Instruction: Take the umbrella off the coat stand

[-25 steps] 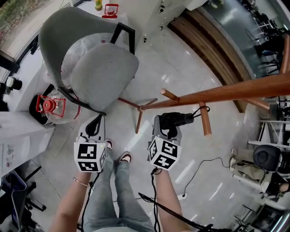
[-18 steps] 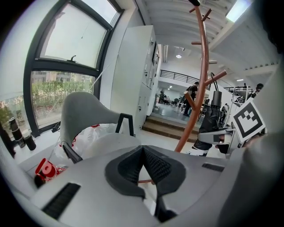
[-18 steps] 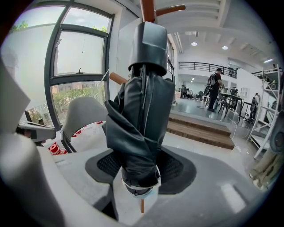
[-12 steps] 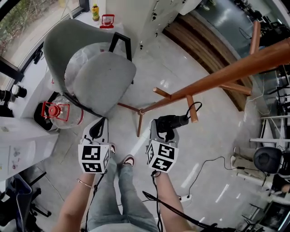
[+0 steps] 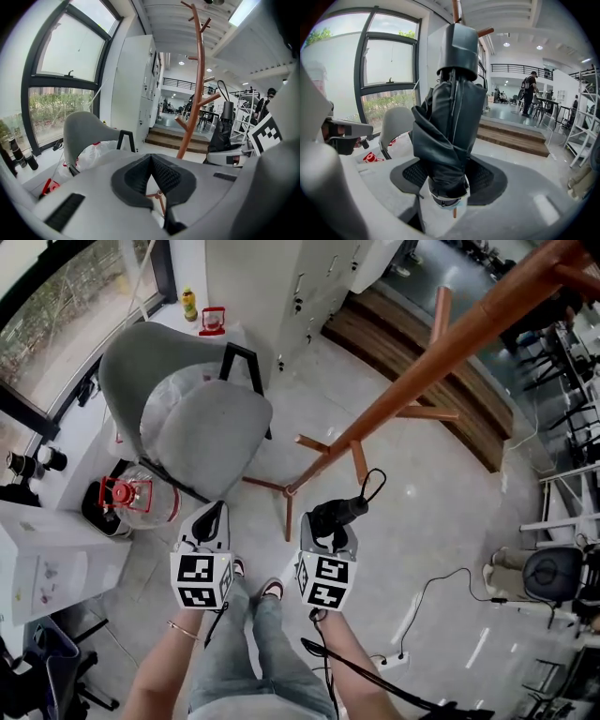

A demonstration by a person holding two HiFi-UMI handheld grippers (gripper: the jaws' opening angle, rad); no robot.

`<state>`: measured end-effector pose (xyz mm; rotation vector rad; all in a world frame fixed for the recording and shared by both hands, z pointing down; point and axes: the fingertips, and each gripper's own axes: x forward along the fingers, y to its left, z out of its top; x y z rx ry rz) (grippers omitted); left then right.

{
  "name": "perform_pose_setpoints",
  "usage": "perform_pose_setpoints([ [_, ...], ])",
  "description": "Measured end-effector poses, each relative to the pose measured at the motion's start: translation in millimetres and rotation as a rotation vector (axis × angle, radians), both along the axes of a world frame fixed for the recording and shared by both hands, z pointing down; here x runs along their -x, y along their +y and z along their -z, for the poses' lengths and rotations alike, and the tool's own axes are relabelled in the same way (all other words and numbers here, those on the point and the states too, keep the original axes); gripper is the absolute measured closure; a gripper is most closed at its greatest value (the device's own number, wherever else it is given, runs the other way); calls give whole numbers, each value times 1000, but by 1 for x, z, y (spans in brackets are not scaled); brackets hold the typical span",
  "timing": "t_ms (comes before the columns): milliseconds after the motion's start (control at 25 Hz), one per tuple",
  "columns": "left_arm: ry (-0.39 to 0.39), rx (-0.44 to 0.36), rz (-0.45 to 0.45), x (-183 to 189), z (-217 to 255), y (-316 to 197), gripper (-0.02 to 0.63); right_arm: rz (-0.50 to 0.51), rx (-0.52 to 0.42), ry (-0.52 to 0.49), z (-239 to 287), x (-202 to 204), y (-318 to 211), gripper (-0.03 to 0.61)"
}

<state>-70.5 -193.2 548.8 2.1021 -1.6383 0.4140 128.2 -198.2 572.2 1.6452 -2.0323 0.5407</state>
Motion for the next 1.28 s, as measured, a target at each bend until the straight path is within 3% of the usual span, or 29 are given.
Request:
perform_pose_setpoints([
  [280,20,-45,-37,-26,39,4,617,14,-11,-20,31,-10,18,345],
  [600,49,-108,-116,-71,90,6,617,-39,-47,-49,90,-49,40,347],
  [920,61,-200,-162,-106,142,-8,617,-31,-107,-14,156,-83,49,345],
  [1280,56,-236,-211,-126,163,-19,617,-67,-163,-25,182,-101,45,347],
])
